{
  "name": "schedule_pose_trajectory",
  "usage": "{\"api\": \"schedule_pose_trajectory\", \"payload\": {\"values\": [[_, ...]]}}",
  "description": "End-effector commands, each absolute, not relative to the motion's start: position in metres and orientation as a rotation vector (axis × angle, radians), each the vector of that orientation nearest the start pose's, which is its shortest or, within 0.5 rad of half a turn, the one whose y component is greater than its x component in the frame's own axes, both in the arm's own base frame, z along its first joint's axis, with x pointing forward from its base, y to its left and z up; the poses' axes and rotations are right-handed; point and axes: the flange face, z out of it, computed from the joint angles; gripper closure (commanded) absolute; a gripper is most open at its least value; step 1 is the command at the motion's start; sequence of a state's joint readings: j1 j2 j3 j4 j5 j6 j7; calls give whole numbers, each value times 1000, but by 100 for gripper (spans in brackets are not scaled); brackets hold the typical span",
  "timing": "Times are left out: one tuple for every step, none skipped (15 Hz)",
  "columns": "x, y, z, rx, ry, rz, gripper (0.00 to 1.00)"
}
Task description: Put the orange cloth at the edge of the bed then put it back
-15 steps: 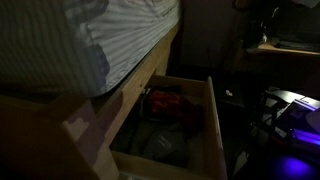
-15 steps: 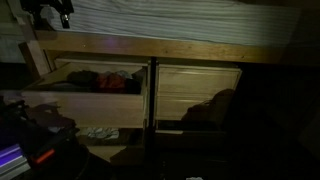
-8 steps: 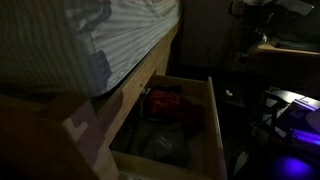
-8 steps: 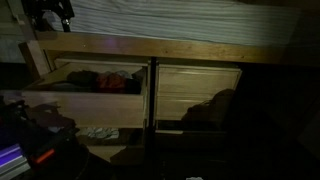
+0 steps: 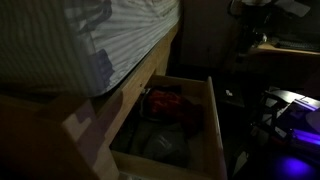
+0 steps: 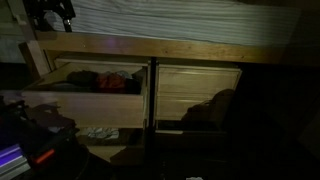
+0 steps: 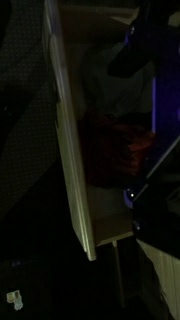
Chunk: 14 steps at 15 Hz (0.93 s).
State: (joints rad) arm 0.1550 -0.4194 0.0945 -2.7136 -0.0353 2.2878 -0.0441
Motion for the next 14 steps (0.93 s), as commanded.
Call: {"api": "schedule_pose_trajectory", "payload": {"values": [[380, 111, 331, -3142, -549, -106, 0], [383, 117, 324, -3132, -570, -120, 0], [386, 122, 316, -3126, -597, -113, 0], [389, 127, 307, -3118, -622, -89, 0], [381, 117, 325, -3136, -590, -110, 0], [381, 120, 318, -3134, -600, -90, 0], [382, 120, 317, -3134, -600, -86, 0], [382, 120, 319, -3134, -599, -93, 0], [382, 120, 321, -3134, -597, -102, 0], [386, 118, 314, -3124, -583, -100, 0], [393, 117, 299, -3080, -558, -89, 0], [396, 116, 286, -3061, -525, -86, 0], [376, 110, 275, -3035, -521, -86, 0], [375, 111, 263, -3016, -514, -72, 0]]}}
